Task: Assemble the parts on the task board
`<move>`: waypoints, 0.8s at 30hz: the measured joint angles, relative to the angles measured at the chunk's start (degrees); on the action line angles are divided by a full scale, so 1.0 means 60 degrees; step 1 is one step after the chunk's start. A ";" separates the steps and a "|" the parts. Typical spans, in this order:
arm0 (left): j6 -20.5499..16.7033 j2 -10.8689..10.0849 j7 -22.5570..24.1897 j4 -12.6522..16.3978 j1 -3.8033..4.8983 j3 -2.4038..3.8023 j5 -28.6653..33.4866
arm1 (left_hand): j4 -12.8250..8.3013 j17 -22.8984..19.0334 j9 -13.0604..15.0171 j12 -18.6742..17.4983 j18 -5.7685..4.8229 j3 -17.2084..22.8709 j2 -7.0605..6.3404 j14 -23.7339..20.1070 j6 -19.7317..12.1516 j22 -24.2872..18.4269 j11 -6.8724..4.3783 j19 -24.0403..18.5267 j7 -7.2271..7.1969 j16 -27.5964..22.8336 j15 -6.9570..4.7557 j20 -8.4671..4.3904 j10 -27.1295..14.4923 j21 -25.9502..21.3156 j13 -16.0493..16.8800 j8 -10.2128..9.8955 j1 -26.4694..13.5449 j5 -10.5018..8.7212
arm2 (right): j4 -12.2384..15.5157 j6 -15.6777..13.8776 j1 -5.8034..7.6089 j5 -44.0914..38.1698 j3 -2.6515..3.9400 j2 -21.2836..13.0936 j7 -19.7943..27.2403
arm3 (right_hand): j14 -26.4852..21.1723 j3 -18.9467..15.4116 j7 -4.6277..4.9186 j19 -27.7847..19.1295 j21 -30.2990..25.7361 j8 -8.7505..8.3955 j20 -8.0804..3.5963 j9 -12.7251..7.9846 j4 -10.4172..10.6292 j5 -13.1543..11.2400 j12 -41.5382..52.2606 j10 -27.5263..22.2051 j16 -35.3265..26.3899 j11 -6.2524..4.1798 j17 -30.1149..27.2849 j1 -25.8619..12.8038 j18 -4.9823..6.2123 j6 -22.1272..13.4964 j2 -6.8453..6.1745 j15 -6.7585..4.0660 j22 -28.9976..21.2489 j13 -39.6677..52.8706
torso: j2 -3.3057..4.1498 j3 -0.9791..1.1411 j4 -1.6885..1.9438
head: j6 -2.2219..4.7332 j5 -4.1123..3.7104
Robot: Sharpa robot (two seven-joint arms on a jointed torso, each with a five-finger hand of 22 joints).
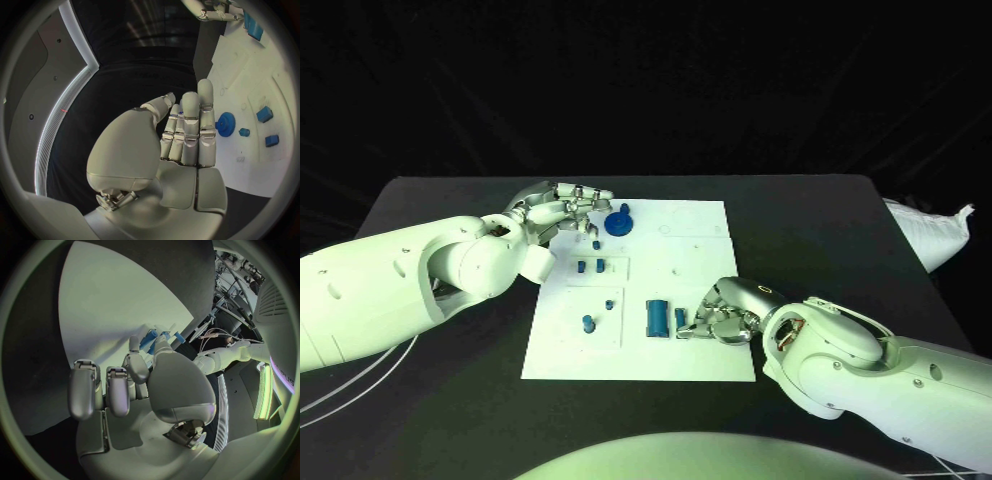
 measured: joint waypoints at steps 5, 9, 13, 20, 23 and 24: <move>0.0002 -0.0005 0.0000 0.0000 -0.0002 0.0000 -0.0002 | 0.0000 0.0000 0.0000 0.0000 -0.0001 0.0000 0.0000 0.0000 0.0000 0.0000 0.0000 0.0000 0.0000 0.0000 0.0000 0.0000 0.0000 0.0000 0.0000 0.0000 0.0000 0.0000 | -0.0057 0.0089 -0.0001 0.0054 0.0000 0.0008 0.0008 | 0.0000 -0.0023 0.0000 0.0000 0.0000 0.0000 0.0000 -0.0001 -0.0023 0.0000 0.0000 0.0000 0.0000 0.0000 -0.0001 0.0081 0.0000 0.0000 0.0005 0.0000 0.0000 0.0001 | 0.0002 -0.0005 0.0003 | -0.0004 0.0000; 0.0005 -0.0004 0.0000 0.0002 -0.0003 0.0000 -0.0004 | 0.0000 0.0000 0.0000 0.0000 -0.0001 0.0000 0.0000 0.0000 0.0000 0.0000 0.0000 0.0000 0.0000 0.0000 0.0000 0.0000 0.0000 0.0000 0.0000 0.0000 0.0000 0.0000 | -0.0117 0.0131 0.0001 0.0070 0.0010 0.0053 0.0018 | 0.0000 -0.0023 -0.0001 0.0000 0.0000 0.0002 0.0000 0.0000 -0.0023 -0.0001 0.0000 0.0000 0.0000 0.0000 -0.0001 0.0122 0.0000 0.0001 0.0046 0.0000 -0.0001 0.0002 | 0.0002 -0.0007 0.0008 | -0.0005 -0.0006; 0.0006 0.0000 -0.0001 0.0003 -0.0004 0.0000 -0.0005 | 0.0000 -0.0008 0.0000 0.0000 -0.0001 0.0000 0.0000 0.0000 0.0000 0.0000 0.0000 0.0000 0.0000 0.0000 0.0000 0.0000 0.0000 0.0000 -0.0001 0.0000 0.0000 0.0000 | -0.0244 0.0155 0.0014 0.0072 0.0022 0.0133 0.0044 | 0.0000 -0.0023 -0.0029 0.0000 0.0000 0.0077 0.0000 0.0031 -0.0023 -0.0013 -0.0003 0.0000 0.0000 0.0000 -0.0001 0.0174 0.0000 0.0032 0.0098 0.0000 0.0003 0.0027 | 0.0000 -0.0010 0.0012 | -0.0005 -0.0017; 0.0011 0.0005 -0.0002 0.0003 -0.0005 0.0000 -0.0007 | 0.0000 -0.0007 0.0000 0.0000 -0.0001 0.0000 0.0000 0.0000 0.0000 0.0000 0.0000 0.0000 -0.0001 0.0000 0.0000 0.0000 0.0000 0.0000 -0.0001 0.0000 0.0000 0.0000 | -0.0439 0.0195 0.0044 0.0074 0.0050 0.0270 0.0149 | 0.0000 -0.0064 -0.0009 0.0000 0.0000 0.0102 0.0000 0.0044 -0.0064 -0.0012 -0.0003 0.0000 0.0000 0.0001 -0.0002 0.0223 -0.0001 0.0042 0.0147 0.0000 0.0021 0.0031 | -0.0003 -0.0008 0.0015 | -0.0004 -0.0023; 0.0012 0.0004 -0.0002 0.0003 -0.0005 0.0000 -0.0008 | 0.0000 -0.0007 0.0000 0.0000 0.0000 0.0000 0.0000 0.0000 0.0000 0.0000 0.0000 0.0000 -0.0001 0.0000 0.0000 0.0000 0.0000 0.0000 -0.0001 0.0000 0.0000 0.0000 | -0.0441 0.0198 0.0045 0.0074 0.0050 0.0271 0.0178 | 0.0000 -0.0077 -0.0036 0.0000 0.0000 0.0075 0.0000 0.0044 -0.0077 -0.0012 -0.0003 -0.0001 0.0000 0.0001 -0.0002 0.0259 0.0001 0.0012 0.0111 0.0000 0.0013 0.0019 | -0.0004 -0.0007 0.0013 | 0.0006 -0.0015; 0.0012 0.0002 -0.0002 0.0003 -0.0005 0.0000 -0.0008 | 0.0000 -0.0007 0.0000 0.0000 0.0000 0.0000 0.0000 0.0000 0.0000 0.0000 0.0000 0.0000 -0.0001 0.0000 0.0000 0.0000 0.0000 0.0000 -0.0001 0.0000 0.0000 0.0000 | -0.0439 0.0197 0.0045 0.0074 0.0050 0.0271 0.0188 | 0.0000 -0.0077 -0.0040 0.0000 0.0000 0.0069 0.0000 0.0044 -0.0078 -0.0012 -0.0003 0.0000 0.0000 0.0000 -0.0002 0.0263 0.0000 0.0006 0.0108 0.0000 0.0003 0.0009 | -0.0004 -0.0007 0.0013 | 0.0007 -0.0013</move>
